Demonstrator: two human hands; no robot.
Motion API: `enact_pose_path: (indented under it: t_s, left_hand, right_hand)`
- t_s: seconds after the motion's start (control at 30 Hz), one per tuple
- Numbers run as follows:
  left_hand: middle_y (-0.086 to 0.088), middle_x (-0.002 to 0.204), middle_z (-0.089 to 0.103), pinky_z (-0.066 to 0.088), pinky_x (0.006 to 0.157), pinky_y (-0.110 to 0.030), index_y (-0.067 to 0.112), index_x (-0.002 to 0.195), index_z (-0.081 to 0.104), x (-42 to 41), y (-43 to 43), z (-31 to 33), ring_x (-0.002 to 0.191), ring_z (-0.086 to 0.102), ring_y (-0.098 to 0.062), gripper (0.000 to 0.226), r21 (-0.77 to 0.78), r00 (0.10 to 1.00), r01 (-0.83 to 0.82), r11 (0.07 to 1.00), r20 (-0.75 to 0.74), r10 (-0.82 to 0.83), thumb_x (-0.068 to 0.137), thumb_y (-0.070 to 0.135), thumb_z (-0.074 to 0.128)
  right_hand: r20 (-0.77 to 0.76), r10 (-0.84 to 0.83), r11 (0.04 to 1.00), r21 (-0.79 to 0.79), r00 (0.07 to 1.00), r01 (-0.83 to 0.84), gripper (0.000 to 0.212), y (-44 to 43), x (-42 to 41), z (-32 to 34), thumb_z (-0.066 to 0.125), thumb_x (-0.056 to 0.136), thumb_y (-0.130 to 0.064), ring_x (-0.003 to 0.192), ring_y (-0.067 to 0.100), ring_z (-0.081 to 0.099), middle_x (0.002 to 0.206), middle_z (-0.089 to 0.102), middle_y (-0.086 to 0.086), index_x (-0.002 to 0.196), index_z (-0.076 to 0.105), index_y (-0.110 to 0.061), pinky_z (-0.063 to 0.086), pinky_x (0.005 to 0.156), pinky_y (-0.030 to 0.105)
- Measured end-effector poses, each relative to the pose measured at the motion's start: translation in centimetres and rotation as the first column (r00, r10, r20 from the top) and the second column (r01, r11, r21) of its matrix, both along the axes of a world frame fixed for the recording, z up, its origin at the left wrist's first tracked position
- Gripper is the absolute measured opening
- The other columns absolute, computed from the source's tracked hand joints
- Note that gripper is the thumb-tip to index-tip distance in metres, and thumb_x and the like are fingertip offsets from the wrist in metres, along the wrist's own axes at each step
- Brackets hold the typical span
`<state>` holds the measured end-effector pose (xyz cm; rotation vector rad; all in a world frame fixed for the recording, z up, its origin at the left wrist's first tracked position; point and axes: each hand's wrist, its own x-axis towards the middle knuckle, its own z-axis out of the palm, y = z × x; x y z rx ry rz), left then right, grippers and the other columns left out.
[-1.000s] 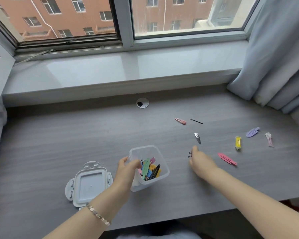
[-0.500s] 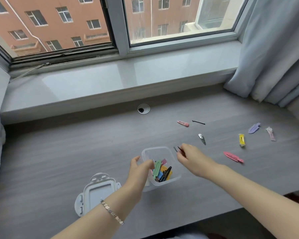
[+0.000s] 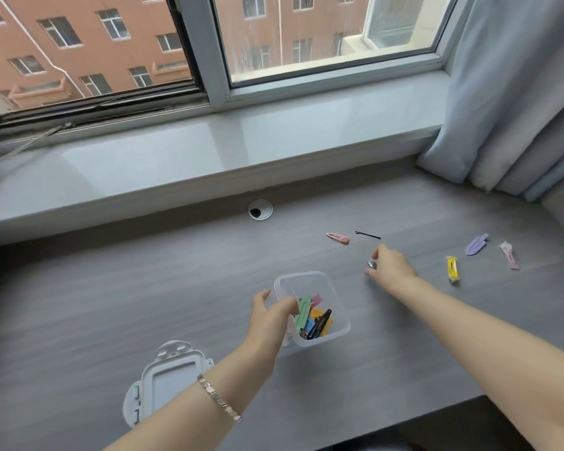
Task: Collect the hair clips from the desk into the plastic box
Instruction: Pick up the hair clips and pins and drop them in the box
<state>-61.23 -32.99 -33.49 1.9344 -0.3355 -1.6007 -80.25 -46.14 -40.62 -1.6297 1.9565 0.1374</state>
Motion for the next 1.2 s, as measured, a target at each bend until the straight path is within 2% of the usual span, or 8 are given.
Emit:
enact_pose_path:
  t_s: [0.27,0.5,0.67,0.8,0.9,1.03,1.13,1.2]
  left_hand:
    - [-0.004,0.119,0.046,0.033,0.086,-0.034,0.02,0.144,0.035,-4.1,-2.9,0.0,0.106,0.042,-0.024,0.062,0.004,0.984,-0.177,0.984,0.01,0.177,0.085,0.011,0.053]
    - [-0.01,0.127,0.054,0.047,0.1,-0.047,0.022,0.14,0.038,-7.6,-4.6,0.3,0.117,0.056,-0.032,0.088,0.03,0.954,-0.298,0.954,0.031,0.297,0.053,0.025,0.055]
    - [-0.013,0.129,0.056,0.05,0.098,-0.051,0.024,0.138,0.038,-9.5,-5.7,0.3,0.114,0.06,-0.035,0.088,0.03,0.935,-0.355,0.934,0.023,0.355,0.052,0.026,0.055]
    - [-0.013,0.128,0.056,0.048,0.099,-0.053,0.022,0.139,0.038,-10.3,-6.0,0.3,0.115,0.059,-0.035,0.088,0.025,0.92,-0.392,0.92,0.028,0.391,0.052,0.025,0.055]
    - [-0.015,0.126,0.057,0.049,0.098,-0.052,0.021,0.139,0.038,-10.4,-6.2,0.4,0.113,0.06,-0.035,0.087,0.021,0.912,-0.411,0.911,0.012,0.411,0.053,0.024,0.055]
    - [-0.016,0.124,0.058,0.05,0.092,-0.045,0.017,0.14,0.037,-9.8,-6.4,0.7,0.109,0.062,-0.033,0.077,0.003,0.905,-0.425,0.905,0.003,0.425,0.066,0.018,0.059]
    - [-0.011,0.121,0.055,0.048,0.094,-0.045,0.019,0.139,0.039,-8.7,-6.4,0.7,0.113,0.058,-0.032,0.088,-0.001,0.902,-0.431,0.902,0.013,0.431,0.053,0.022,0.054]
    - [-0.008,0.122,0.053,0.046,0.098,-0.048,0.02,0.139,0.04,-8.1,-6.3,0.8,0.119,0.055,-0.031,0.088,-0.002,0.905,-0.425,0.905,0.025,0.425,0.051,0.023,0.053]
  right_hand:
    - [0.103,0.168,0.986,-0.021,0.98,-0.167,0.031,-4.4,-1.1,-0.2,0.04,0.091,-0.004,0.118,0.039,0.049,0.133,0.041,0.026,0.12,0.048,0.005,0.038,0.102,0.038]
    - [-0.064,0.412,0.911,0.026,0.909,-0.411,0.034,-9.1,-1.5,-0.1,0.042,0.092,-0.006,0.115,0.04,0.055,0.134,0.04,0.021,0.124,0.046,0.003,0.043,0.098,0.041]
    - [-0.2,0.558,0.825,0.027,0.805,-0.565,0.034,-8.9,-2.2,-0.7,0.038,0.093,-0.001,0.119,0.035,0.055,0.131,0.051,0.02,0.124,0.05,0.003,0.047,0.095,0.04]
    - [0.147,0.332,0.943,-0.055,0.932,-0.327,0.018,-8.1,-1.7,0.9,0.043,0.09,-0.012,0.092,0.037,0.057,0.107,0.061,0.025,0.102,0.048,0.0,0.039,0.069,0.034]
    - [0.342,0.452,0.892,-0.167,0.824,-0.42,0.01,-6.1,-0.5,4.6,0.047,0.089,-0.018,0.074,0.028,0.05,0.083,0.056,0.014,0.084,0.043,-0.01,0.035,0.063,0.03]
    - [0.324,0.718,0.675,-0.103,0.617,-0.731,0.031,-3.9,0.8,8.1,0.056,0.087,-0.039,0.092,0.017,0.057,0.091,0.068,0.007,0.097,0.065,-0.012,0.041,0.072,0.025]
    - [0.28,0.626,0.78,-0.239,0.728,-0.579,0.027,-5.9,2.1,7.1,0.054,0.089,-0.032,0.099,0.026,0.064,0.103,0.073,0.007,0.099,0.069,-0.012,0.05,0.081,0.033]
    - [0.196,0.578,0.814,-0.21,0.793,-0.541,0.025,-7.6,2.9,4.7,0.051,0.09,-0.023,0.107,0.03,0.059,0.114,0.067,0.01,0.109,0.064,-0.011,0.049,0.085,0.035]
